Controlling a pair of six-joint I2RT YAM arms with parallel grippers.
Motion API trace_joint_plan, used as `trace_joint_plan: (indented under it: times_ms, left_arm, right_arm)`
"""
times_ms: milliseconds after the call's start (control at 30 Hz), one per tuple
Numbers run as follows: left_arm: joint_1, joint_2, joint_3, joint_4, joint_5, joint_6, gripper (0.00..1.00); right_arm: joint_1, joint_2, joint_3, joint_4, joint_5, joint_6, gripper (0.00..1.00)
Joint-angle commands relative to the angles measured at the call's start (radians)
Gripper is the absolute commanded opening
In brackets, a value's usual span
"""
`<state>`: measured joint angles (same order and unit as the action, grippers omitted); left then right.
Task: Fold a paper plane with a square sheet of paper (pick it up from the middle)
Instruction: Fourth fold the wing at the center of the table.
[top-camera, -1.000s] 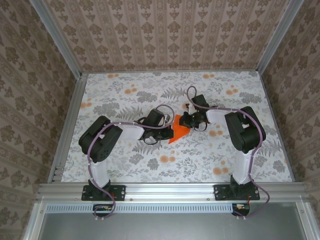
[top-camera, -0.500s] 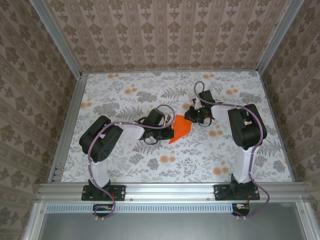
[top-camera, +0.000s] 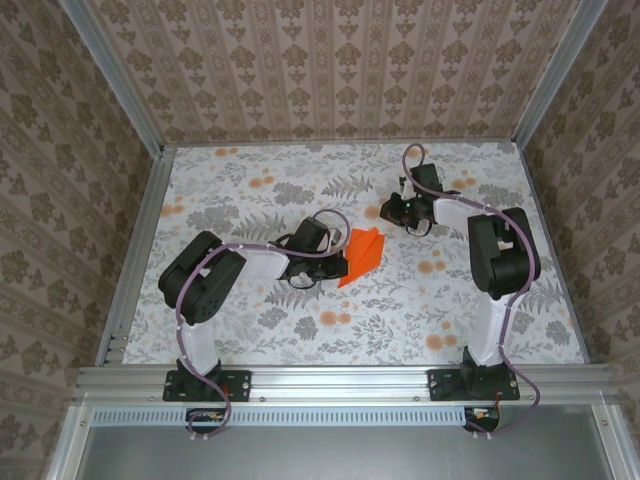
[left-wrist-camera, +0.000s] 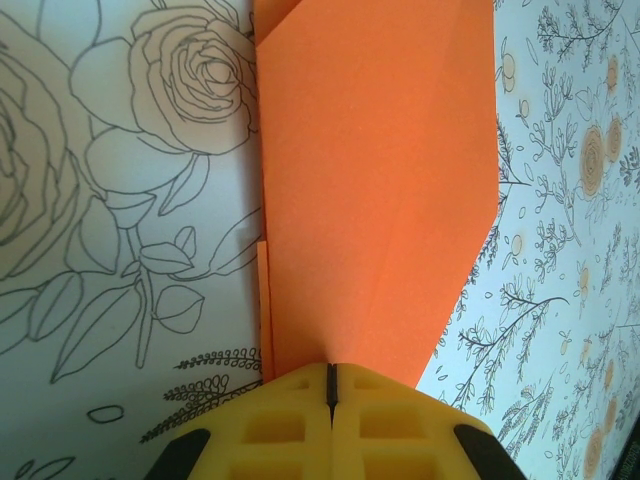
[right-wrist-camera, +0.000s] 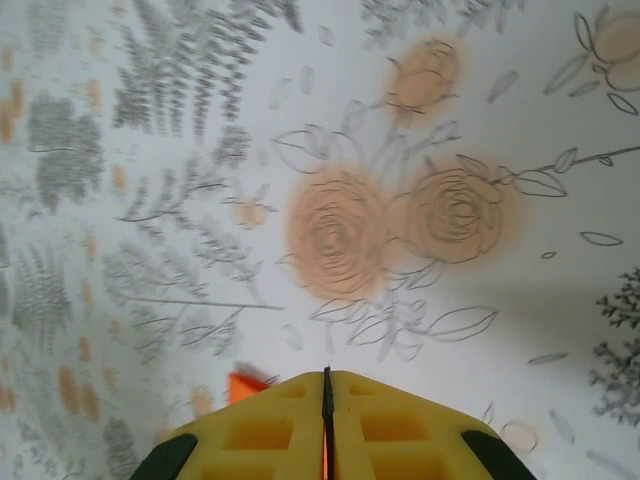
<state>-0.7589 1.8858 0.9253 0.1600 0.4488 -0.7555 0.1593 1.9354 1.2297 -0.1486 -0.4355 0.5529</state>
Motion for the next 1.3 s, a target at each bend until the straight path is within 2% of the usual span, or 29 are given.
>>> trace_joint_plan:
  times_ms: [0,167,367,800,933,1100,1267]
  left_arm:
    - [-0.021,0.055,-0.021,-0.156,-0.009,0.017,0.0]
    - [-0.023,0.05,-0.017,-0.155,-0.013,0.015,0.0]
    - [-0.023,0.038,-0.016,-0.155,-0.021,0.009,0.0]
    - [-0.025,-0.025,0.001,-0.118,0.005,-0.004,0.0]
    - [-0.027,-0.087,0.011,-0.109,0.007,0.006,0.04]
    - [-0.051,-0.128,0.019,-0.149,-0.01,0.018,0.14]
    - [-0.071,-0.114,0.01,-0.154,-0.018,0.005,0.16]
  right_arm:
    - [0.024,-0.119,-0.066,-0.016,-0.026,0.016,0.09]
    - [0.087,-0.179,-0.203,0.05,-0.087,0.089,0.09]
    - [0.164,-0.131,-0.244,0.08,-0.114,0.126,0.08]
    - [0.188,-0.016,-0.249,0.08,-0.093,0.115,0.08]
    - [0.187,-0.002,-0.246,0.047,-0.058,0.11,0.08]
    - [0.188,0.009,-0.243,0.02,-0.03,0.108,0.08]
    - [0.188,0.018,-0.235,0.007,-0.018,0.109,0.07]
